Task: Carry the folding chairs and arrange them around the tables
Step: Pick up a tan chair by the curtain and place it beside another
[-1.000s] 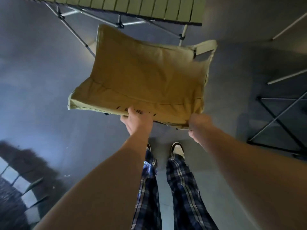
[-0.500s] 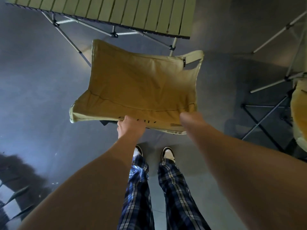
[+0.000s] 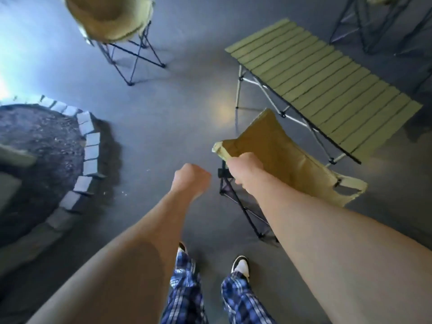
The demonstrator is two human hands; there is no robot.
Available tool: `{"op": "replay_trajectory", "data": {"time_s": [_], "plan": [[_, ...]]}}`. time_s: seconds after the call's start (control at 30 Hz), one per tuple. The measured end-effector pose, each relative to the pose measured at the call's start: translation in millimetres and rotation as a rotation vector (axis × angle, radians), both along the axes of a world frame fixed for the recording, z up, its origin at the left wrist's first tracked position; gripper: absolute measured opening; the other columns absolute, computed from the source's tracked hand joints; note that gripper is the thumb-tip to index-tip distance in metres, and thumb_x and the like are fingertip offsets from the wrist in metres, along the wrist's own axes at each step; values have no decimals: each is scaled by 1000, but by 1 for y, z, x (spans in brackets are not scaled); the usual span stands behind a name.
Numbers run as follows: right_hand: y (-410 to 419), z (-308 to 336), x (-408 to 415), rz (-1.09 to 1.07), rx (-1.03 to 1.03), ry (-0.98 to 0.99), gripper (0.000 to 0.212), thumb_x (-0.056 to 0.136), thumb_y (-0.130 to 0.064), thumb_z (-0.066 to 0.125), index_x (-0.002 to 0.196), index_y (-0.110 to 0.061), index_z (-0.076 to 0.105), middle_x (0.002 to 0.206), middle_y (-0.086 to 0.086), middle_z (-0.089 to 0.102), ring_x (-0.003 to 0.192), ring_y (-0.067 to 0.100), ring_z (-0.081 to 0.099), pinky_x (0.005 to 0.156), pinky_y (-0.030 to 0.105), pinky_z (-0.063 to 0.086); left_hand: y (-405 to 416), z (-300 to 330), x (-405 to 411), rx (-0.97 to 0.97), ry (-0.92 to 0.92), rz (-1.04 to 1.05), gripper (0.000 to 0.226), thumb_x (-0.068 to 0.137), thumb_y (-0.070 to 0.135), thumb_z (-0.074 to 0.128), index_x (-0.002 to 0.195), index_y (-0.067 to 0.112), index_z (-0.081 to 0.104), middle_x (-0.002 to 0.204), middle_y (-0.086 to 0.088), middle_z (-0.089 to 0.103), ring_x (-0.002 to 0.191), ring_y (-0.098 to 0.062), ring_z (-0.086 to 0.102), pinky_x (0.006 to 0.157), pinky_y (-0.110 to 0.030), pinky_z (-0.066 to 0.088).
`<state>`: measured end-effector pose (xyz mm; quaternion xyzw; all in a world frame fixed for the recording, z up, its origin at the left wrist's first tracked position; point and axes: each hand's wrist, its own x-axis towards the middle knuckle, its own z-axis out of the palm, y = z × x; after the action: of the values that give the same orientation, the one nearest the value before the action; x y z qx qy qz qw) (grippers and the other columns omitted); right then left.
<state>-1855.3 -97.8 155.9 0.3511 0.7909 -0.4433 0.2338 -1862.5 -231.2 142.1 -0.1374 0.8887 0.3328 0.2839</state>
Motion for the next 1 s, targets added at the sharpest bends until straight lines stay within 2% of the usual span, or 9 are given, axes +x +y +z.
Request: {"op": "replay_trajectory", "data": {"time_s": [0.13,0.23,0.33,0.4,0.6,0.67,0.8,0.87,1.0], "plan": [[-129,39,1,384,-55,40,39,76,-25,48,109,-10,62,93,12,70,76,32,74,50,23,41,-122,46,49,142,74,350,21,63,24,51,64,13,69,69,-19,65,85,-42,69,62,-31,49],[-236,64,27,660,-67,70,29,84,-19,47,107,-9,62,81,12,70,74,31,75,50,24,45,-223,71,108,128,161,552,30,68,25,52,79,8,73,78,-19,72,74,-33,69,70,-40,59],[-345,86,78,839,-95,134,26,88,-17,49,107,-7,63,85,12,69,58,25,67,49,24,44,-320,85,183,125,265,791,19,78,21,54,74,19,72,86,-13,75,86,-30,71,80,-44,60],[-420,99,129,948,-107,133,27,91,-20,50,111,-6,62,95,12,70,58,23,65,51,25,45,-380,90,248,107,288,921,19,80,22,52,77,22,71,90,-8,75,91,-28,70,84,-41,59],[-618,113,311,1365,-177,151,34,93,-27,49,123,-12,58,105,7,66,75,19,69,60,27,52,-536,93,477,51,276,1403,26,77,17,47,78,13,73,76,-8,72,73,-28,67,68,-35,57],[-651,108,348,1434,-148,124,35,93,-28,49,124,-13,55,110,8,64,83,21,70,63,29,54,-565,88,530,81,260,1497,22,71,21,48,73,13,69,75,-8,69,74,-29,66,66,-33,52],[-712,80,401,1501,-51,88,32,92,-28,50,117,-9,58,110,8,62,91,25,67,69,32,54,-615,70,608,88,230,1622,23,73,22,48,79,12,68,93,-12,72,94,-33,67,87,-43,55],[-736,67,412,1521,-18,89,34,92,-28,51,118,-8,58,115,9,59,94,27,64,71,34,54,-635,59,625,95,229,1663,20,80,16,50,80,12,70,93,-15,71,94,-34,68,82,-40,55],[-791,29,426,1559,64,85,39,88,-27,52,120,-6,59,121,14,60,88,28,56,60,27,43,-680,25,638,95,148,1734,18,85,13,49,77,17,65,77,-7,60,82,-31,62,73,-34,54]]}}
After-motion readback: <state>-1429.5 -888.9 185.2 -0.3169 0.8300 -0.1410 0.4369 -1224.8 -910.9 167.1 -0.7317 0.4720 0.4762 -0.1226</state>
